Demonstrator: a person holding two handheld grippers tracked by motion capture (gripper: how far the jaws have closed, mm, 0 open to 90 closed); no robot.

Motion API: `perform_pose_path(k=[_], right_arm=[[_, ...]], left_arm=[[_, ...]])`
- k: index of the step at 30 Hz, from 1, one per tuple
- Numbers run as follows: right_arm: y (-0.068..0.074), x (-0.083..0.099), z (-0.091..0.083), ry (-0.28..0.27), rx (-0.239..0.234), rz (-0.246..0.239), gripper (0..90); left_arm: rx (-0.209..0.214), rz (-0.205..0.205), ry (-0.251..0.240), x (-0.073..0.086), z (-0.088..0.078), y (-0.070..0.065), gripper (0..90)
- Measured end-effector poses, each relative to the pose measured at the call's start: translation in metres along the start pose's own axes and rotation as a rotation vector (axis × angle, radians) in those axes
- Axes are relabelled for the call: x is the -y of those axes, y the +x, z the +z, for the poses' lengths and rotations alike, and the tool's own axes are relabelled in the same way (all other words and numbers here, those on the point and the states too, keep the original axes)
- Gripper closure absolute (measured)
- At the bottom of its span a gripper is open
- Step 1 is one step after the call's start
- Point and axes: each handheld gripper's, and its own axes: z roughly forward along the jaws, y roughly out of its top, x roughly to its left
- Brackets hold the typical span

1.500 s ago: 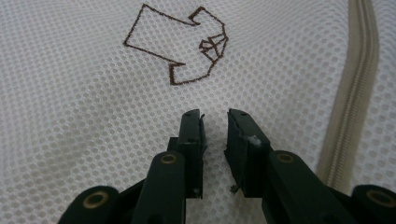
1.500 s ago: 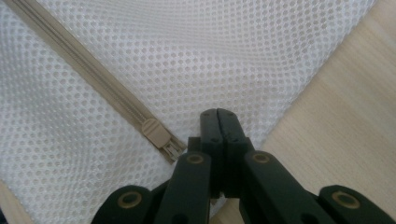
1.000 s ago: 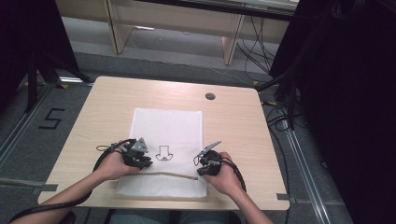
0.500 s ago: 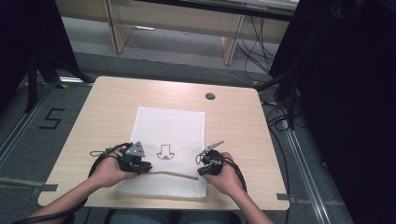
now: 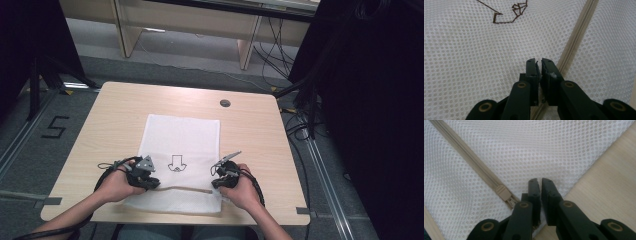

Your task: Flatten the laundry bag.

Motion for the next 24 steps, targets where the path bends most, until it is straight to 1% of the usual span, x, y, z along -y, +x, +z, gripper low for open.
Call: perform_pose_path(k=[1,2,3,4,5,6,7,8,9,10,11,12,13,14,15,16,17,18,19,20,21,22,23,24], right_arm=[[0.000,0.000,-0.001,-0.003,0.000,0.006,83.8],[-0.001,0.000,-0.001,-0.021,0.005,0.007,82.3],[-0.001,0.000,-0.003,-0.037,-0.001,0.019,80.8],[-0.003,-0.001,-0.005,-0.058,0.000,0.014,79.6],[-0.004,-0.001,-0.009,-0.081,0.010,0.015,78.5],[-0.005,-0.001,-0.013,-0.093,0.011,0.038,77.7],[-0.007,-0.001,-0.014,-0.135,0.020,0.048,76.7],[-0.008,-0.001,-0.019,-0.133,0.024,0.056,75.1],[-0.011,0.001,-0.023,-0.146,0.034,0.074,72.9],[-0.013,0.002,-0.026,-0.156,0.035,0.082,70.9],[-0.016,0.004,-0.025,-0.180,0.048,0.071,69.2],[-0.017,0.006,-0.028,-0.185,0.039,0.102,67.8],[-0.020,0.010,-0.031,-0.185,0.047,0.118,66.8],[-0.021,0.012,-0.034,-0.175,0.044,0.122,66.0],[-0.022,0.014,-0.036,-0.181,0.046,0.128,64.9],[-0.023,0.017,-0.037,-0.190,0.051,0.145,63.5],[-0.025,0.019,-0.039,-0.186,0.058,0.149,62.3],[-0.026,0.021,-0.038,-0.205,0.060,0.163,62.3],[-0.027,0.022,-0.041,-0.191,0.058,0.173,62.3],[-0.029,0.023,-0.040,-0.211,0.056,0.190,62.3],[-0.030,0.023,-0.043,-0.198,0.052,0.188,62.5],[-0.030,0.024,-0.041,-0.226,0.052,0.204,62.8],[-0.031,0.024,-0.045,-0.200,0.053,0.206,63.1],[-0.031,0.024,-0.046,-0.202,0.053,0.211,63.5]], left_arm=[[-0.002,0.003,-0.003,0.000,0.000,0.000,80.9],[-0.002,0.021,-0.004,-0.002,-0.002,0.001,79.1],[0.006,0.000,-0.022,-0.002,-0.002,0.000,77.7],[0.015,-0.007,-0.039,-0.003,-0.003,0.001,76.4],[0.020,-0.001,-0.059,-0.005,-0.004,0.001,74.8],[0.023,-0.024,-0.084,-0.006,-0.005,0.000,73.1],[0.023,-0.072,-0.148,-0.008,-0.003,-0.003,71.5],[0.034,-0.074,-0.175,-0.009,-0.003,-0.004,70.1],[0.031,-0.047,-0.184,-0.011,-0.005,-0.003,67.8],[0.038,-0.061,-0.194,-0.011,-0.005,-0.004,65.9],[0.037,-0.052,-0.194,-0.011,-0.006,-0.004,64.3],[0.037,-0.053,-0.211,-0.012,-0.005,-0.004,62.6],[0.039,-0.055,-0.215,-0.012,-0.005,-0.004,60.7],[0.044,-0.084,-0.222,-0.012,-0.005,-0.004,58.3],[0.045,-0.074,-0.227,-0.012,-0.005,-0.003,58.3],[0.042,-0.059,-0.228,-0.013,-0.005,-0.001,57.2],[0.045,-0.068,-0.238,-0.014,-0.005,-0.002,56.1],[0.047,-0.098,-0.247,-0.014,-0.005,-0.003,55.3],[0.047,-0.101,-0.252,-0.014,-0.004,-0.003,54.3],[0.044,-0.100,-0.255,-0.014,-0.004,-0.003,53.7],[0.046,-0.090,-0.259,-0.015,-0.004,-0.003,53.6],[0.046,-0.083,-0.264,-0.015,-0.003,-0.003,53.3],[0.041,-0.081,-0.268,-0.015,-0.003,-0.002,52.9],[0.048,-0.095,-0.276,-0.015,-0.002,-0.003,52.3]])
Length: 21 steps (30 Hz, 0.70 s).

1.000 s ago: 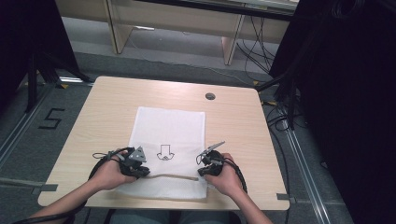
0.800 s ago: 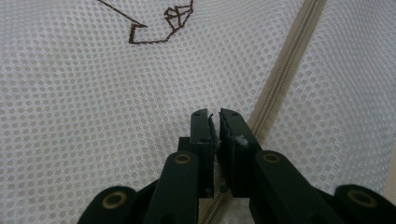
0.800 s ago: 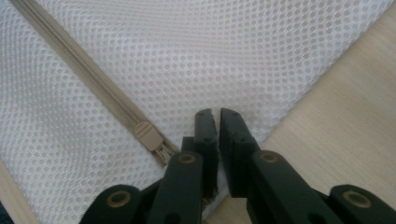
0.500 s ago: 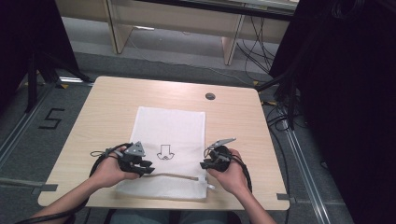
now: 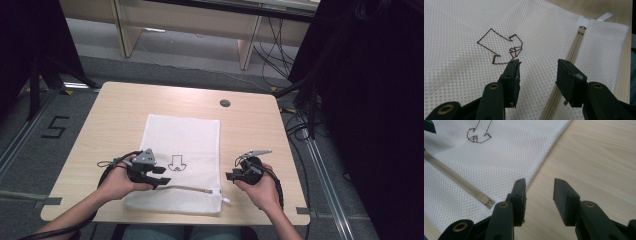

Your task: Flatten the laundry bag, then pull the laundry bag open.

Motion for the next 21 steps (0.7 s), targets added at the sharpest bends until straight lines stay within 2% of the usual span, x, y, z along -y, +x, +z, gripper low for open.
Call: perform_pose_path(k=[1,2,4,5,6,7,8,9,10,12,13,14,15,16,18,19,20,21], right_arm=[[0.000,0.000,0.001,-0.023,0.003,0.007,64.3],[0.000,-0.001,-0.002,-0.002,0.005,-0.002,65.9],[0.001,-0.001,-0.004,-0.006,0.005,-0.007,69.6],[0.000,-0.001,-0.004,-0.011,0.008,-0.041,72.2],[0.002,-0.001,-0.007,0.003,-0.015,-0.033,74.2],[0.004,-0.001,-0.009,0.009,0.007,-0.046,76.6],[0.006,0.000,-0.007,-0.014,0.010,-0.047,78.8],[0.007,0.000,-0.009,0.008,0.008,-0.058,80.9],[0.008,0.000,-0.010,0.016,0.000,-0.058,82.6],[0.011,0.002,-0.009,0.036,-0.012,-0.063,86.1],[0.011,0.002,-0.008,0.041,-0.019,-0.074,87.3],[0.013,0.004,-0.006,0.043,-0.035,-0.067,88.2],[0.014,0.003,-0.007,0.075,-0.039,-0.070,89.2],[0.015,0.004,-0.005,0.071,-0.047,-0.068,89.6],[0.019,0.004,-0.007,0.135,-0.055,-0.044,90.0],[0.019,0.004,-0.006,0.135,-0.075,-0.059,90.0],[0.020,0.005,-0.005,0.146,-0.077,-0.049,90.0],[0.025,0.006,-0.005,0.174,-0.086,0.001,90.0]], left_arm=[[-0.002,-0.016,-0.007,0.000,0.001,0.000,51.6],[-0.004,-0.008,-0.010,0.000,0.000,0.000,51.2],[0.010,-0.008,-0.024,-0.001,0.000,0.001,50.0],[0.006,-0.007,-0.027,-0.001,-0.001,0.000,49.0],[-0.005,-0.005,-0.028,0.000,-0.002,-0.001,48.2],[0.007,-0.009,-0.029,0.000,-0.002,-0.001,48.0],[0.015,-0.033,-0.025,0.000,-0.002,-0.002,48.0],[0.016,-0.009,-0.022,-0.001,-0.002,-0.002,48.0],[0.014,-0.021,-0.026,-0.001,-0.001,-0.004,47.5],[0.017,-0.001,-0.031,-0.003,0.000,-0.004,46.7],[0.018,-0.022,-0.030,-0.003,0.002,-0.005,46.7],[0.017,-0.006,-0.022,-0.003,0.003,-0.006,47.0],[0.019,-0.001,-0.024,-0.004,0.004,-0.008,47.6],[0.019,0.014,-0.024,-0.005,0.006,-0.010,48.2],[0.019,0.029,-0.019,-0.008,0.009,-0.013,49.5],[0.022,0.037,-0.021,-0.010,0.011,-0.015,50.1],[0.025,0.041,-0.017,-0.012,0.013,-0.017,50.5],[0.019,0.065,-0.018,-0.014,0.015,-0.018,51.0]])
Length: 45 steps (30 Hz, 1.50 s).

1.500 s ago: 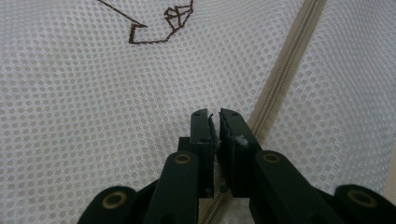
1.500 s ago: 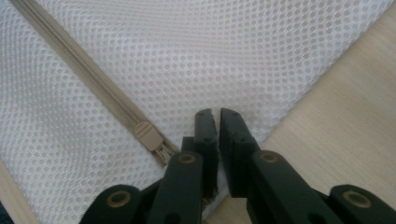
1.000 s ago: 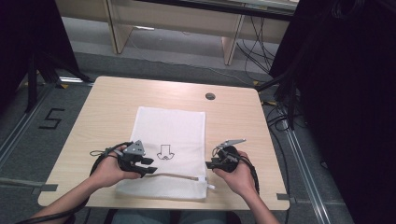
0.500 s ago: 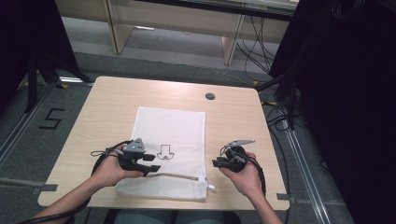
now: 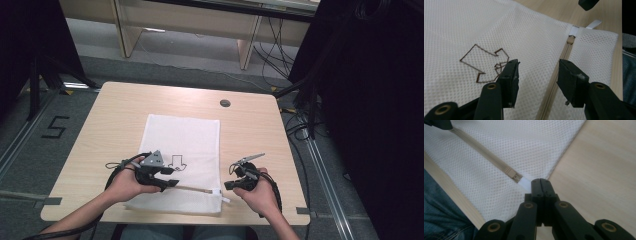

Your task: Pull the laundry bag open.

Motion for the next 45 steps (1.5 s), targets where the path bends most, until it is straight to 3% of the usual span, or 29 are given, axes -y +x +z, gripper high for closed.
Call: perform_pose_path(k=[2,4,8,9,10,13,17,24,25,29,32,33,34,35,36,45], right_arm=[[-0.001,0.000,0.004,0.005,-0.010,-0.036,90.0],[0.004,0.001,0.006,0.038,-0.021,0.007,90.0],[0.008,-0.002,0.008,0.034,-0.028,0.027,90.0],[0.008,-0.003,0.009,0.031,-0.030,0.038,90.0],[0.007,-0.004,0.011,0.031,-0.028,0.043,90.0],[0.003,-0.007,0.017,0.032,-0.029,0.082,90.0],[-0.002,-0.012,0.027,0.048,-0.032,0.089,90.0],[0.004,-0.013,0.030,0.060,-0.033,0.074,90.0],[0.004,-0.013,0.031,0.063,-0.031,0.070,90.0],[0.008,-0.011,0.036,0.093,0.007,0.028,90.0],[0.010,-0.008,0.042,0.100,0.014,0.008,90.0],[0.011,-0.009,0.042,0.100,0.024,-0.017,90.0],[0.014,-0.009,0.042,0.110,0.033,-0.004,90.0],[0.015,-0.009,0.042,0.111,0.042,-0.008,90.0],[0.014,-0.010,0.043,0.108,0.042,-0.025,90.0],[0.011,-0.011,0.043,0.116,0.023,-0.010,90.0]], left_arm=[[0.001,0.010,-0.007,-0.004,0.004,-0.004,52.0],[0.010,0.011,-0.002,-0.005,0.009,-0.006,52.5],[0.013,0.018,0.008,-0.007,0.013,-0.010,55.5],[0.021,0.038,0.003,-0.009,0.014,-0.009,56.1],[0.018,0.010,0.006,-0.010,0.014,-0.011,57.1],[0.039,0.024,0.000,-0.014,0.017,-0.012,60.0],[0.055,0.022,0.008,-0.018,0.024,-0.017,62.4],[0.096,0.053,0.027,-0.025,0.036,-0.029,65.9],[0.093,0.073,0.036,-0.026,0.036,-0.029,66.4],[0.109,0.051,0.038,-0.028,0.041,-0.033,67.8],[0.117,0.070,0.051,-0.031,0.045,-0.033,68.3],[0.118,0.047,0.051,-0.031,0.046,-0.034,68.5],[0.118,0.065,0.057,-0.032,0.047,-0.034,68.7],[0.121,0.047,0.057,-0.032,0.049,-0.035,68.7],[0.122,0.059,0.060,-0.033,0.050,-0.035,68.7],[0.149,0.075,0.094,-0.036,0.068,-0.041,68.4]])
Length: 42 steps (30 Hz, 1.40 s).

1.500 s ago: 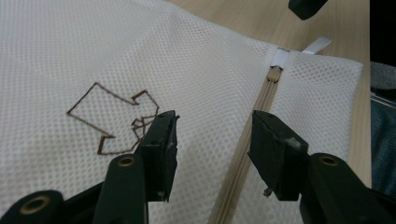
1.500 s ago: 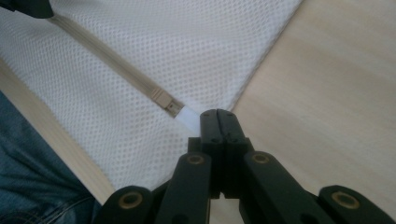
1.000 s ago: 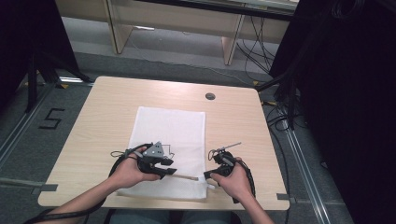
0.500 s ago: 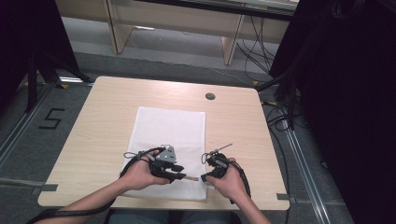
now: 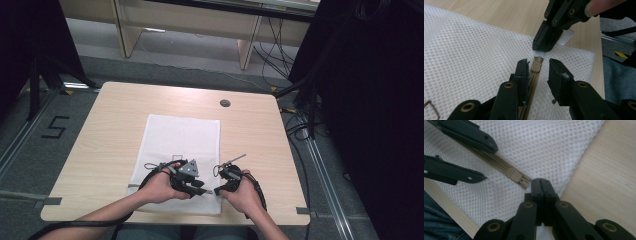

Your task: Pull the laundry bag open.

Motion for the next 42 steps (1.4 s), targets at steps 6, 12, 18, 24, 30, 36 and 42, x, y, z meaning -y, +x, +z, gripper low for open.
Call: perform_pose_path(k=[6,12,18,24,30,36,42], right_arm=[[0.000,0.001,-0.001,0.000,-0.002,0.024,90.0],[0.000,0.001,-0.001,0.001,-0.011,0.034,90.0],[-0.001,0.001,0.000,-0.004,-0.011,0.027,90.0],[-0.002,0.001,0.000,-0.001,-0.016,0.027,90.0],[-0.002,0.001,-0.001,-0.005,-0.020,0.029,90.0],[-0.003,0.001,0.000,-0.016,-0.026,0.018,90.0],[-0.003,0.001,0.000,-0.015,-0.028,0.020,90.0]], left_arm=[[0.014,-0.004,0.021,0.001,0.011,0.002,67.6],[0.024,0.010,0.019,0.002,0.015,0.002,67.3],[0.023,0.049,0.025,0.003,0.019,-0.001,67.2],[0.012,0.061,0.022,0.005,0.022,-0.003,68.7],[0.016,0.077,0.022,0.003,0.024,-0.001,69.2],[0.017,0.027,0.008,0.004,0.025,-0.001,70.3],[0.013,0.016,0.005,0.003,0.026,-0.001,71.1]])
